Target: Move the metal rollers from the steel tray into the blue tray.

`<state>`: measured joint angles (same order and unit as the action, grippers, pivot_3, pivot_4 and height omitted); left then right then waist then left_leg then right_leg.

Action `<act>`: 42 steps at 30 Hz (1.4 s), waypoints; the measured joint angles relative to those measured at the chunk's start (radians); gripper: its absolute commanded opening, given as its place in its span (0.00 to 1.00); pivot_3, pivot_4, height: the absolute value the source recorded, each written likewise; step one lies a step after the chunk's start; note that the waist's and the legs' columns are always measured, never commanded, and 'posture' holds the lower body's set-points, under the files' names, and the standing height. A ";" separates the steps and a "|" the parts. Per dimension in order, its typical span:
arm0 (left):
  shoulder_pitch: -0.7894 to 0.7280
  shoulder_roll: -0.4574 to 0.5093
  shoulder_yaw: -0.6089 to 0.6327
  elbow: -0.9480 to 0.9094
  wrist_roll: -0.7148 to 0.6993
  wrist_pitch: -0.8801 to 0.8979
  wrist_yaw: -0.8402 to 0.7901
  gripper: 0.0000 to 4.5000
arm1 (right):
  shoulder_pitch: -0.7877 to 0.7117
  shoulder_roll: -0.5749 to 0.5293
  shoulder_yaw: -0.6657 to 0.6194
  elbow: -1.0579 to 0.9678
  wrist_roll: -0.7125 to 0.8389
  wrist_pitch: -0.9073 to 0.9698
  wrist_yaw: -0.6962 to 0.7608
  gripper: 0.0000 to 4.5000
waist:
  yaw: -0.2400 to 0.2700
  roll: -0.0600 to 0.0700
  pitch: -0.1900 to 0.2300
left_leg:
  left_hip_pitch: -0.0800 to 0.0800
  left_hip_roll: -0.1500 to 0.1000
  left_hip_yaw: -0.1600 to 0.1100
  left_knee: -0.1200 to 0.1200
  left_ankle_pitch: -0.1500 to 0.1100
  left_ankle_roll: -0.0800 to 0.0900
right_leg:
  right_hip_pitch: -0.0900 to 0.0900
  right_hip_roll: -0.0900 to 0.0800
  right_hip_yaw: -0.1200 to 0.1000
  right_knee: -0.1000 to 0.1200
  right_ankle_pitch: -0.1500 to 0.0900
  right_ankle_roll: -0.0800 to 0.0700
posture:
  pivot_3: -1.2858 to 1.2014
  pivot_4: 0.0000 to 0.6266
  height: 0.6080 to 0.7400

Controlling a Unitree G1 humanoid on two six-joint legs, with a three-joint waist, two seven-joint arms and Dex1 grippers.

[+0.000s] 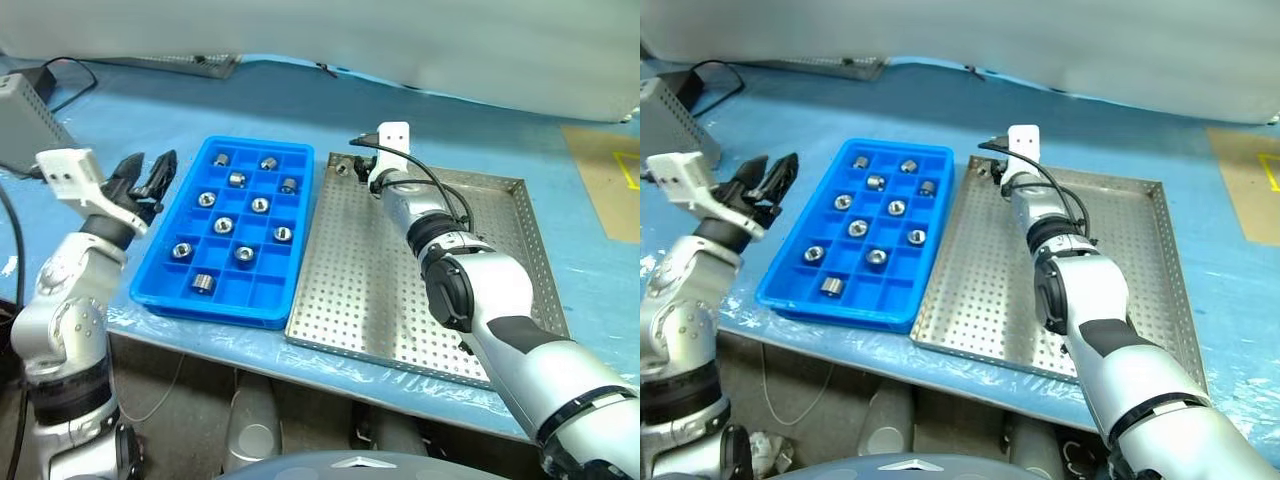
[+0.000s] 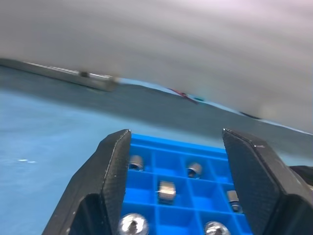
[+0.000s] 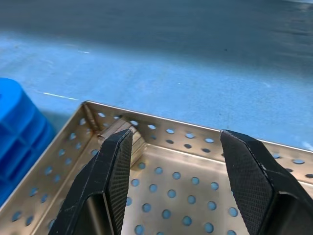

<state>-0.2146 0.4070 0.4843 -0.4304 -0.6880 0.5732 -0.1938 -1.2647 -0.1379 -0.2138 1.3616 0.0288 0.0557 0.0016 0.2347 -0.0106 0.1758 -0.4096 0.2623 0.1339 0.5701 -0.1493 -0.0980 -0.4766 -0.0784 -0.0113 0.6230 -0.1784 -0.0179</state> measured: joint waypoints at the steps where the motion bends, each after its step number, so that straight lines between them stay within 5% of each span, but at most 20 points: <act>1: 0.031 -0.008 0.007 -0.023 0.000 0.000 0.010 0.70 | -0.002 -0.003 -0.006 0.000 0.001 0.007 -0.005 0.65 | 0.008 0.000 0.000 | 0.000 0.000 0.000 0.000 0.000 0.000 | 0.000 0.000 0.000 0.000 0.000 0.000 | 0.85 0.24 1.00; 14: 0.307 -0.097 0.009 -0.247 -0.018 -0.001 0.144 0.70 | -0.039 0.039 -0.076 0.009 0.008 0.067 -0.064 0.65 | 0.227 0.007 0.004 | -0.001 0.001 -0.010 0.000 -0.001 0.001 | 0.000 0.003 0.003 0.001 -0.003 0.004 | 0.89 0.24 1.00; 21: 0.290 -0.096 -0.009 -0.250 -0.011 -0.018 0.154 0.70 | -0.064 0.018 -0.141 0.012 0.055 0.084 -0.012 0.65 | 0.238 0.008 0.005 | 0.008 0.000 -0.011 -0.006 -0.001 -0.003 | -0.002 0.006 0.008 0.003 -0.004 0.006 | 0.87 0.24 1.00; 37: 0.194 -0.051 -0.040 -0.184 -0.004 -0.033 0.084 0.70 | -0.065 -0.087 -0.070 0.011 -0.021 0.072 -0.022 0.65 | 0.299 0.010 0.005 | 0.007 -0.002 -0.012 -0.002 -0.001 -0.003 | 0.000 0.005 0.010 0.005 -0.004 0.006 | 0.83 0.24 1.00; 42: 0.159 -0.047 -0.049 -0.136 -0.014 -0.044 0.045 0.70 | -0.060 -0.099 -0.069 0.011 -0.012 0.022 0.098 0.65 | 0.296 0.010 0.005 | 0.007 -0.002 -0.012 0.002 -0.001 -0.003 | -0.001 0.005 0.011 0.010 -0.004 0.006 | 0.80 0.24 1.00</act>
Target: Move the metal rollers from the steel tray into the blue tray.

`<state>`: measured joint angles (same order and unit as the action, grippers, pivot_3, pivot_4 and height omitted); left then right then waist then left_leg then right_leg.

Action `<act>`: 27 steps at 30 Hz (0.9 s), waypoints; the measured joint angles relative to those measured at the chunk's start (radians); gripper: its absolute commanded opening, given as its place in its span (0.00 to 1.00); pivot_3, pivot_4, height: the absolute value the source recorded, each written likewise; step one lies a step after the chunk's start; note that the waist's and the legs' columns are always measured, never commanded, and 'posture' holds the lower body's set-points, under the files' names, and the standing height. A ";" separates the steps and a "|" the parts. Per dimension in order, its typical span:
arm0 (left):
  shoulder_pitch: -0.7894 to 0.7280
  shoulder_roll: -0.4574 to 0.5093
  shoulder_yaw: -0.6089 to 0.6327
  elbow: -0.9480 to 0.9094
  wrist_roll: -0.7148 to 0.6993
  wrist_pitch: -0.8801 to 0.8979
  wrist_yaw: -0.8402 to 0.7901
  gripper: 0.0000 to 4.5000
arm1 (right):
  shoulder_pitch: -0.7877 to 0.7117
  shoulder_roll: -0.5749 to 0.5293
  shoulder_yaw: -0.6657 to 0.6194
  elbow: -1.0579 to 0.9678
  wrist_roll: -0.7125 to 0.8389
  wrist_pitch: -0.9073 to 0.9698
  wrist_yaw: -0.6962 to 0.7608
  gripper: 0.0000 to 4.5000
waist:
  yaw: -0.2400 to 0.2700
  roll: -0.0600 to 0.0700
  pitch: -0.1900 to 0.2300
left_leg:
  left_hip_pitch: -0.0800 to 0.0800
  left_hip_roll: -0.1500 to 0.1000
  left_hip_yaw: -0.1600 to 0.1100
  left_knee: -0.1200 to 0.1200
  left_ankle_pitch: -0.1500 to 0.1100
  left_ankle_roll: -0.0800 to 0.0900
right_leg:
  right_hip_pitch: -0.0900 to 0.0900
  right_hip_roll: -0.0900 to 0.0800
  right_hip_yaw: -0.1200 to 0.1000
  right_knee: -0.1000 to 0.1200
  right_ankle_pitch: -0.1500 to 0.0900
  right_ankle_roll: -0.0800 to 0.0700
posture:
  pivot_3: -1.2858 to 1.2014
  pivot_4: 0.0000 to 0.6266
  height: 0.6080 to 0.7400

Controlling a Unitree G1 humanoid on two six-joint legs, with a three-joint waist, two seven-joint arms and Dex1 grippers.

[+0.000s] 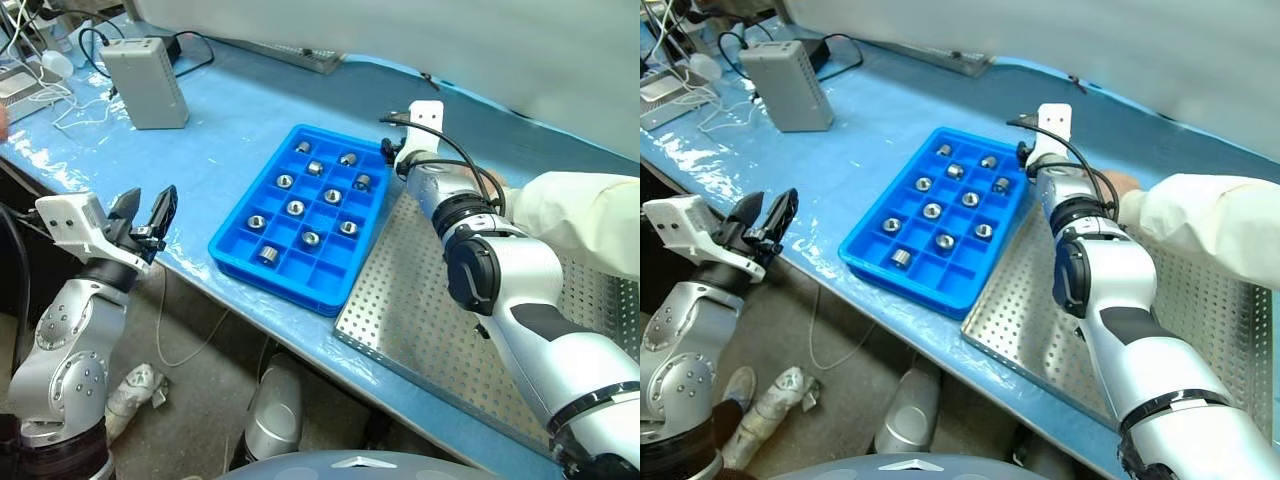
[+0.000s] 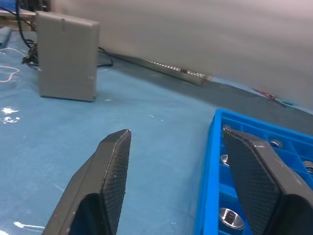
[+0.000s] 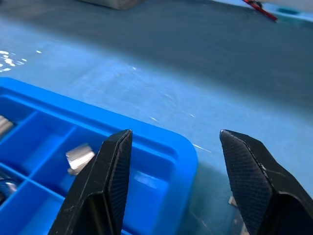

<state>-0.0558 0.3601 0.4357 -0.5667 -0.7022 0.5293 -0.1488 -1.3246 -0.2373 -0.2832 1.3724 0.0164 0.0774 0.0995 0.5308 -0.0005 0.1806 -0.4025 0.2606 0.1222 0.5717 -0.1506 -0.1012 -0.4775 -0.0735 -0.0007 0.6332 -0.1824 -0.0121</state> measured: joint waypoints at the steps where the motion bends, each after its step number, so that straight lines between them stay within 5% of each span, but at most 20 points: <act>1: -0.017 0.000 -0.002 0.013 -0.002 -0.005 -0.006 0.70 | 0.000 -0.001 -0.002 -0.002 0.006 -0.013 0.034 0.65 | -0.001 0.000 0.000 | 0.000 0.000 0.000 0.001 0.000 0.000 | -0.001 0.000 0.000 0.001 0.000 0.000 | 0.79 0.24 1.00; 12: -0.378 -0.028 -0.224 0.390 0.054 -0.085 -0.246 0.70 | 0.043 -0.094 0.028 -0.124 0.025 -0.129 0.313 0.65 | -0.077 0.003 0.002 | 0.001 -0.002 0.001 0.007 0.000 0.000 | 0.007 -0.002 0.001 0.008 0.001 0.001 | 0.60 0.24 1.00; 17: -0.564 -0.080 -0.299 0.647 0.102 -0.153 -0.397 0.70 | 0.242 -0.153 0.091 -0.406 0.018 -0.177 0.410 0.65 | -0.206 0.000 0.000 | -0.002 -0.003 0.002 0.012 0.007 -0.005 | 0.009 -0.002 0.003 0.007 0.007 -0.003 | 0.51 0.24 1.00; 23: -0.749 -0.129 -0.390 0.945 0.179 -0.243 -0.613 0.70 | 0.639 -0.224 0.125 -1.010 0.075 0.078 0.513 0.65 | -0.387 -0.001 0.000 | -0.004 -0.005 0.002 0.009 0.006 0.001 | 0.009 0.000 0.002 0.002 0.010 0.001 | 0.44 0.24 1.00; 27: -0.821 -0.142 -0.430 1.077 0.216 -0.299 -0.762 0.70 | 0.829 -0.292 0.104 -1.309 0.132 0.255 0.531 0.65 | -0.464 -0.001 0.000 | 0.002 -0.005 0.005 0.001 0.006 0.002 | 0.017 0.000 0.002 -0.011 0.009 0.000 | 0.40 0.24 1.00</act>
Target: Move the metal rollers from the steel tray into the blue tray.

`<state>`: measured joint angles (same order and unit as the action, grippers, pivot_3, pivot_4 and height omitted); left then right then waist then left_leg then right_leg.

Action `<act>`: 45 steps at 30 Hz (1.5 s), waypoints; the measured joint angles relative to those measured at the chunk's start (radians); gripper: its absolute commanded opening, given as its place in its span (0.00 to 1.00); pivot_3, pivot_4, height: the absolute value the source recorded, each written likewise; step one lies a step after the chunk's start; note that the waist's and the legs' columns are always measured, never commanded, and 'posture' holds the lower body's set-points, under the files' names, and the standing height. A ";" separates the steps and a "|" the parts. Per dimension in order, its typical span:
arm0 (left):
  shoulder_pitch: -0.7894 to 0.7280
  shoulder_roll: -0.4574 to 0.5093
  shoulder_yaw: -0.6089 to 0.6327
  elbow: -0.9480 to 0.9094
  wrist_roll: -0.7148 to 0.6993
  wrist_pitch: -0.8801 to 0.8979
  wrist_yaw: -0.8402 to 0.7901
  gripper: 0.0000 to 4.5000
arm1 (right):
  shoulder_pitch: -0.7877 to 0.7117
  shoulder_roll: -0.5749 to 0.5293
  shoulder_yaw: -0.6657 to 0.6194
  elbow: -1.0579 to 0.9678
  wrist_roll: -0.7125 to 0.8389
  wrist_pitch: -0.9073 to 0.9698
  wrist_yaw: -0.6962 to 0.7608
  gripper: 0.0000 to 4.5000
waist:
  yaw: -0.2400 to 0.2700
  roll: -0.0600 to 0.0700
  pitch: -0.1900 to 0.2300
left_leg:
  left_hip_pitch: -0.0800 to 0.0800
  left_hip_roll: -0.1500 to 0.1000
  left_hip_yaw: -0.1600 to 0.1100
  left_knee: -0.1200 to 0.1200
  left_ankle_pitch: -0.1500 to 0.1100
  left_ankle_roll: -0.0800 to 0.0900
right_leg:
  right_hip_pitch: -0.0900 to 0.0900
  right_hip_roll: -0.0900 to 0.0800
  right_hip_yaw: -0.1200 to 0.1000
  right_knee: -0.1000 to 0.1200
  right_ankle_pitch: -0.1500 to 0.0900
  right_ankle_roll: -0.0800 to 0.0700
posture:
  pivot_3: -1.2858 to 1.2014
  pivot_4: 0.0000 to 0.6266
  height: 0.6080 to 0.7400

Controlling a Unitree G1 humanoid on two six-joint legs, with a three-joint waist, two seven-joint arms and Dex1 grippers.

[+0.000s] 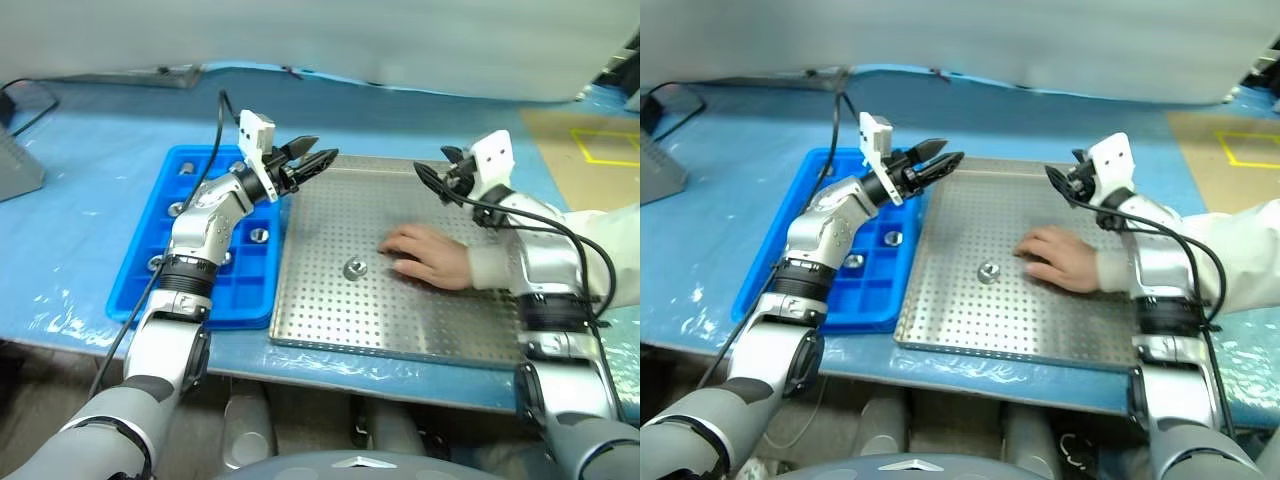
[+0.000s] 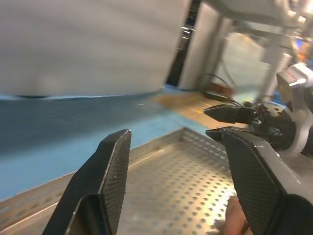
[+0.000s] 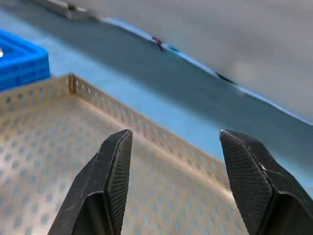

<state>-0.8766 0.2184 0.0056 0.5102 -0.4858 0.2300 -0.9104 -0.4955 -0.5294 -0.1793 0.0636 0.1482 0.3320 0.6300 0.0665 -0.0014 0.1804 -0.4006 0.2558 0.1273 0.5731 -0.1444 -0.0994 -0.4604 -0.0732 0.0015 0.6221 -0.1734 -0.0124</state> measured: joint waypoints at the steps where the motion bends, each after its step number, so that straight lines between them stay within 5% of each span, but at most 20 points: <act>1: -0.008 0.001 0.000 0.022 0.002 -0.004 -0.029 0.70 | 0.028 -0.010 -0.007 -0.047 0.019 0.038 0.004 0.65 | -0.016 0.000 0.000 | 0.003 0.000 0.002 0.000 0.000 0.001 | 0.002 0.000 0.000 -0.001 0.000 0.001 | 0.40 0.24 1.00; 4: -0.032 0.004 -0.009 0.067 0.003 -0.003 -0.132 0.70 | 0.087 -0.031 -0.022 -0.213 0.110 0.168 0.034 0.65 | -0.046 0.000 0.000 | 0.010 -0.001 0.008 0.001 -0.002 0.004 | 0.005 -0.001 0.004 -0.003 0.002 0.002 | 0.40 0.24 1.00; 9: -0.052 0.020 -0.012 0.111 0.039 -0.029 -0.198 0.70 | 0.143 -0.063 0.001 -0.343 0.198 0.283 0.079 1.00 | -0.051 -0.003 -0.001 | 0.020 -0.001 0.012 0.003 -0.004 0.009 | 0.011 -0.002 0.007 -0.005 -0.001 0.008 | 0.39 0.24 1.00; 17: -0.012 0.077 -0.010 0.077 0.074 -0.036 -0.220 0.70 | 0.150 0.012 0.258 -0.281 0.181 0.379 0.077 1.00 | -0.049 -0.003 -0.002 | 0.020 -0.001 0.013 0.003 -0.005 0.011 | 0.013 -0.003 0.007 -0.007 0.002 0.002 | 0.42 0.24 1.00; 30: 0.131 0.106 0.013 -0.085 0.076 0.010 -0.127 0.70 | 0.080 0.143 0.426 -0.088 0.145 0.346 0.133 1.00 | -0.033 -0.003 -0.002 | 0.017 0.000 0.013 -0.005 -0.005 0.010 | 0.012 -0.003 0.003 -0.015 0.004 -0.001 | 0.48 0.24 1.00; 33: 0.146 0.129 0.032 -0.128 0.075 0.019 -0.105 0.70 | 0.072 0.140 0.473 -0.070 0.097 0.295 0.144 0.86 | -0.026 -0.003 -0.002 | 0.019 0.001 0.013 -0.006 -0.005 0.011 | 0.013 -0.003 0.003 -0.014 0.004 -0.001 | 0.49 0.24 1.00; 39: 0.213 0.158 0.088 -0.208 0.072 0.023 -0.018 0.70 | 0.026 0.182 0.492 0.038 0.039 0.192 0.148 0.39 | -0.021 -0.004 -0.002 | 0.022 0.001 0.013 -0.008 -0.005 0.010 | 0.015 -0.004 0.002 -0.014 0.004 0.000 | 0.55 0.24 1.00; 45: 0.328 0.212 0.179 -0.358 0.054 0.062 0.096 0.70 | -0.073 0.235 0.504 0.184 0.025 0.120 0.227 0.37 | -0.008 -0.004 -0.002 | 0.019 0.002 0.013 -0.010 -0.005 0.010 | 0.010 -0.004 0.000 -0.014 0.004 -0.001 | 0.62 0.24 1.00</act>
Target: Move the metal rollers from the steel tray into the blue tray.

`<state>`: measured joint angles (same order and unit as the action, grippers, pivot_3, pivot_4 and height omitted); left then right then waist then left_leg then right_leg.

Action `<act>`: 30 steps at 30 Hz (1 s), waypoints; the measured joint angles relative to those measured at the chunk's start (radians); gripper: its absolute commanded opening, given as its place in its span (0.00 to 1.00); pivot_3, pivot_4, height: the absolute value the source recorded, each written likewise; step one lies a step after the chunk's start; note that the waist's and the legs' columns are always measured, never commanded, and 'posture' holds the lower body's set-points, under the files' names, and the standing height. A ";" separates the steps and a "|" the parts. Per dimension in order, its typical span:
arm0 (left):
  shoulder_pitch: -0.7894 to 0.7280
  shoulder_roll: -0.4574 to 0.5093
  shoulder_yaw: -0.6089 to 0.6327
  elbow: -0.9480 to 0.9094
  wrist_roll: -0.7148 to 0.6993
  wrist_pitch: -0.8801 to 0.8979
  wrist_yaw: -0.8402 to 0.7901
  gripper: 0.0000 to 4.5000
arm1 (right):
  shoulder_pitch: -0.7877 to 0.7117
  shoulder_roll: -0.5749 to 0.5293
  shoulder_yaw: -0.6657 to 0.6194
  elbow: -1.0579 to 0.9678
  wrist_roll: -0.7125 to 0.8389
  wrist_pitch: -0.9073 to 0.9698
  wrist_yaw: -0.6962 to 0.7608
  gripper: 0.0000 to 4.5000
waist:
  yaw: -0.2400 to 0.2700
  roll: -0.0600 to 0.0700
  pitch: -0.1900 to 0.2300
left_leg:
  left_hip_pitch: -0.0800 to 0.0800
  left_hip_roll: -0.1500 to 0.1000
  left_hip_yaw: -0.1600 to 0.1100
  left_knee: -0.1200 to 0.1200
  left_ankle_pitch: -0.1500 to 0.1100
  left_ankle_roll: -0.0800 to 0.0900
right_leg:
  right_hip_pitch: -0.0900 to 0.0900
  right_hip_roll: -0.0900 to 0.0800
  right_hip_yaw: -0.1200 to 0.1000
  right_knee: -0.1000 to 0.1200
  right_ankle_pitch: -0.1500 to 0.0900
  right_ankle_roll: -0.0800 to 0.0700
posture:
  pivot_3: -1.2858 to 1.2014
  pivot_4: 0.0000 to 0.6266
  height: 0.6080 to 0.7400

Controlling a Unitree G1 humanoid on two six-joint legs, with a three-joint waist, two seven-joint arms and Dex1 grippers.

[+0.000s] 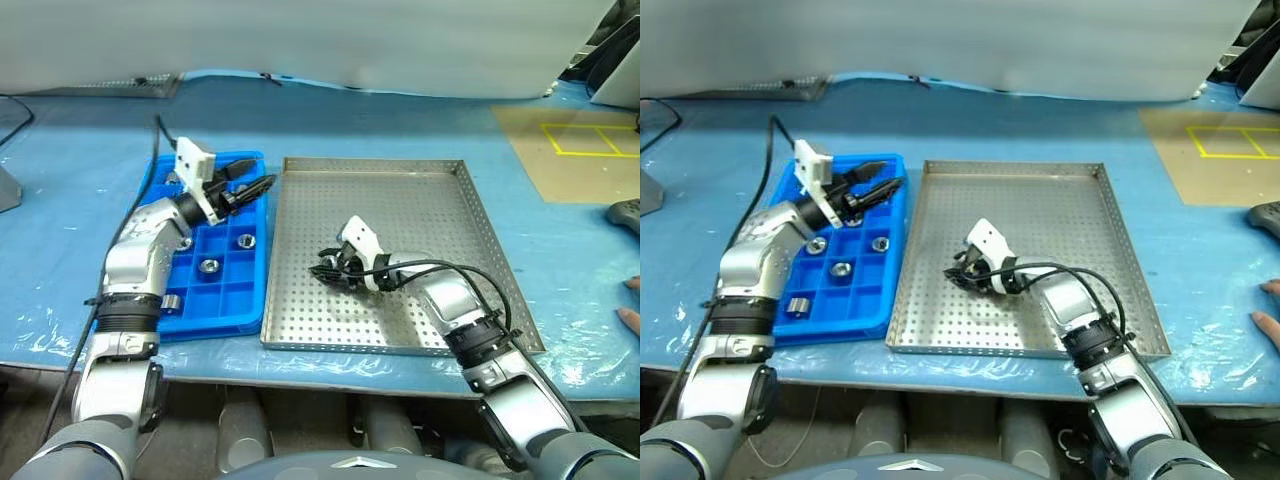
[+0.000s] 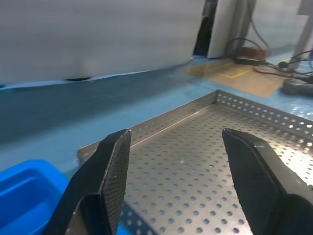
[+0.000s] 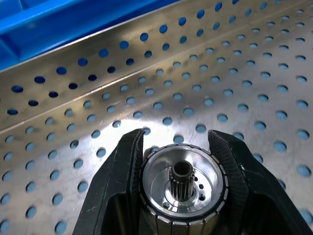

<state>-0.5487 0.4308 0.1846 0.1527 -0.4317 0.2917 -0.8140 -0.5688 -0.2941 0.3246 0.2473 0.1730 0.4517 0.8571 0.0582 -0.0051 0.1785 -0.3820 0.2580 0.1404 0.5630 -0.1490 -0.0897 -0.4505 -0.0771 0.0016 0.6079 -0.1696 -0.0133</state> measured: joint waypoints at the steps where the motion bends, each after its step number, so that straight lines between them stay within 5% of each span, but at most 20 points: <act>1: 0.025 0.006 0.022 -0.038 -0.011 0.014 0.022 0.70 | -0.024 0.017 -0.004 0.023 0.008 -0.004 0.018 0.37 | 0.005 0.000 0.000 | -0.003 0.000 0.000 0.000 0.000 -0.001 | -0.004 0.000 0.000 0.001 0.000 -0.001 | 0.64 0.24 1.00; 10: 0.285 0.051 0.192 -0.333 -0.071 0.109 0.218 0.70 | -0.193 0.168 -0.013 0.095 0.084 -0.040 0.219 0.37 | 0.089 0.000 0.000 | -0.008 0.002 -0.001 -0.004 0.000 0.000 | -0.008 0.000 -0.004 0.000 -0.003 -0.004 | 0.72 0.24 1.00; 15: 0.389 0.058 0.246 -0.447 -0.101 0.142 0.284 0.70 | -0.196 0.157 0.081 0.118 0.057 -0.055 0.351 0.37 | 0.158 0.000 0.000 | -0.009 0.002 -0.003 -0.003 0.000 -0.001 | -0.007 -0.001 -0.004 0.000 -0.003 -0.004 | 0.73 0.24 1.00; 22: 0.395 0.075 0.250 -0.464 -0.117 0.153 0.312 0.70 | -0.196 0.129 0.099 0.143 0.009 -0.087 0.371 0.89 | 0.208 0.000 0.000 | -0.004 0.002 -0.005 -0.003 0.000 -0.001 | -0.004 -0.001 -0.001 0.004 -0.007 0.003 | 0.69 0.24 1.00; 30: 0.126 0.026 0.097 -0.242 -0.122 0.148 0.220 0.70 | -0.212 0.120 -0.218 0.131 0.152 0.009 0.165 0.89 | 0.194 0.000 0.000 | -0.003 0.000 -0.004 -0.001 0.003 -0.005 | -0.005 -0.001 0.001 0.011 -0.007 0.003 | 0.56 0.24 1.00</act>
<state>-0.4229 0.4572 0.2815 -0.0892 -0.5536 0.4396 -0.5943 -0.7804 -0.1745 0.1071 0.3779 0.3247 0.4611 1.0218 0.2523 -0.0049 0.1787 -0.3855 0.2583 0.1360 0.5618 -0.1465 -0.0947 -0.4558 -0.0782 0.0029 0.6190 -0.1767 -0.0101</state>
